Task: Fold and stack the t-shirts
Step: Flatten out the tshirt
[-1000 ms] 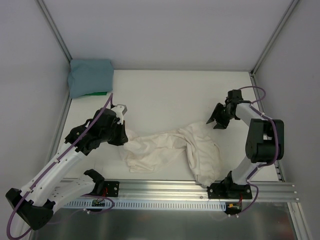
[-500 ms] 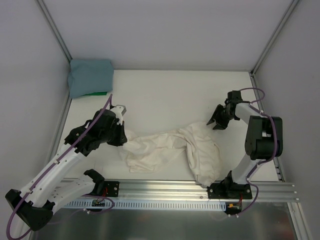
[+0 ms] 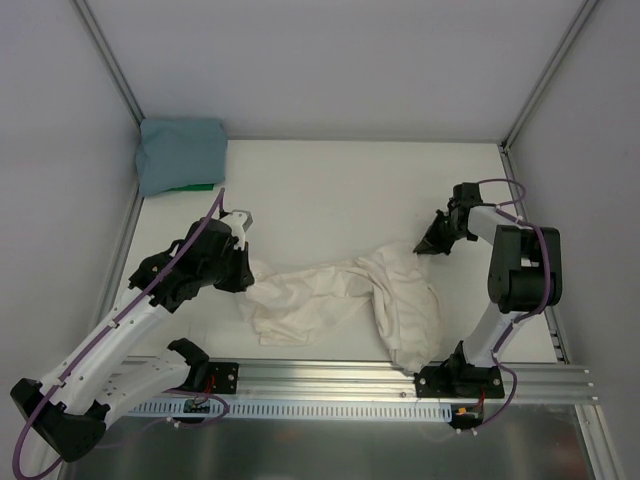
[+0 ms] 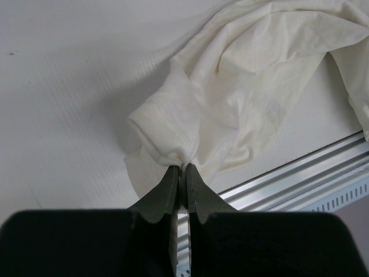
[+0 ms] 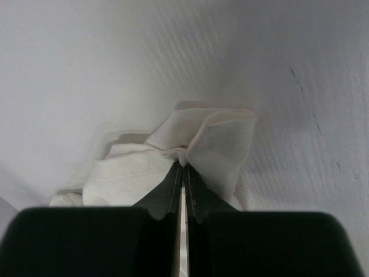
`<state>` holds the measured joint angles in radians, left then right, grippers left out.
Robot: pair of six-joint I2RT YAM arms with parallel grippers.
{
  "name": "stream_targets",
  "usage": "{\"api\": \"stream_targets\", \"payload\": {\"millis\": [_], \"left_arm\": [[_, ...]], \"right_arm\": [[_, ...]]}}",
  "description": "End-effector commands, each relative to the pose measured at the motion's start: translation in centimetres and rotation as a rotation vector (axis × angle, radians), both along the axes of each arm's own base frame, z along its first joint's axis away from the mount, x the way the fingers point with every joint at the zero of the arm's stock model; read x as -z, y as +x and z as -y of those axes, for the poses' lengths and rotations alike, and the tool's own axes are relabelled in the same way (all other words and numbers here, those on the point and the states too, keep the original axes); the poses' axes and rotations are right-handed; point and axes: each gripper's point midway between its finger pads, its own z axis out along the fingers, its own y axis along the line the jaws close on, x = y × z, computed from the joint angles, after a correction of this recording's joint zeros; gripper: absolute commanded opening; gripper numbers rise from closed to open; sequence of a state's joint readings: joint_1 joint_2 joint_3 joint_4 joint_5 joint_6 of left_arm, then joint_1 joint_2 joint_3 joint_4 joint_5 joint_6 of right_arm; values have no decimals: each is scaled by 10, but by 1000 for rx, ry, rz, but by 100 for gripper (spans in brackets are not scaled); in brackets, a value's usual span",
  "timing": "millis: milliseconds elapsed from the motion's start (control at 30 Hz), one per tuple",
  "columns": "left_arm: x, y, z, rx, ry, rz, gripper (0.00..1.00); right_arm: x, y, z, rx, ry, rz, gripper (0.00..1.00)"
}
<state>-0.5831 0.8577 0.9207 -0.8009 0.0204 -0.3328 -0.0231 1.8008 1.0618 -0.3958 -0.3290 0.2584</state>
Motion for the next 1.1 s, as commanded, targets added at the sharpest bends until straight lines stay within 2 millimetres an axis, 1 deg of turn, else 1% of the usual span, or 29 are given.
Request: {"api": "stream_targets", "payload": {"millis": [0,33,67,100,133,167,200,267,300,333,400,500,567,633,700,833,867,933,967,1000,1067], "left_arm": [[-1,0,-2,-3,5,13,0],[0,0,-2,-4,7,12,0],[0,0,-2,-4,7,12,0],[-1,0,-2,-2,5,13,0],[0,0,-2,-4,6,14,0],[0,0,-2,-5,5,13,0],[0,0,-2,-7,3,11,0],[0,0,-2,-7,2,12,0],[0,0,-2,-9,0,15,0],[1,0,-2,-9,-1,13,0],[0,0,-2,-11,-3,16,0],[1,0,-1,-7,-7,16,0],[1,0,-1,-7,-8,16,0],[1,0,0,-7,-11,17,0],[1,-1,0,-6,-13,15,0],[0,-1,0,-10,-17,22,0],[-1,-1,-1,-8,-17,24,0],[0,-1,-1,-8,-15,21,0],[-1,-1,-1,-7,-15,23,0],[-1,-1,-1,-7,-14,24,0],[0,0,-1,-7,-13,23,0]], "right_arm": [[-24,15,-1,6,15,82,0],[-43,23,0,9,10,123,0],[-47,20,1,9,6,121,0],[-66,31,1,8,3,169,0],[-80,30,2,6,1,178,0],[-92,34,4,7,-10,198,0],[-112,45,5,7,-13,245,0],[-138,46,8,10,-16,279,0],[-156,53,9,12,-18,319,0],[-165,52,10,12,-15,323,0],[-191,53,12,16,-16,369,0],[-215,54,15,24,-12,411,0],[-224,53,16,24,-10,427,0],[-228,53,19,26,-17,433,0],[-223,53,20,24,-11,414,0],[-203,50,21,27,0,379,0],[-193,46,21,27,3,355,0],[-184,46,19,23,14,347,0],[-175,43,18,22,19,324,0],[-171,43,17,18,25,321,0],[-156,41,15,13,37,288,0]]}}
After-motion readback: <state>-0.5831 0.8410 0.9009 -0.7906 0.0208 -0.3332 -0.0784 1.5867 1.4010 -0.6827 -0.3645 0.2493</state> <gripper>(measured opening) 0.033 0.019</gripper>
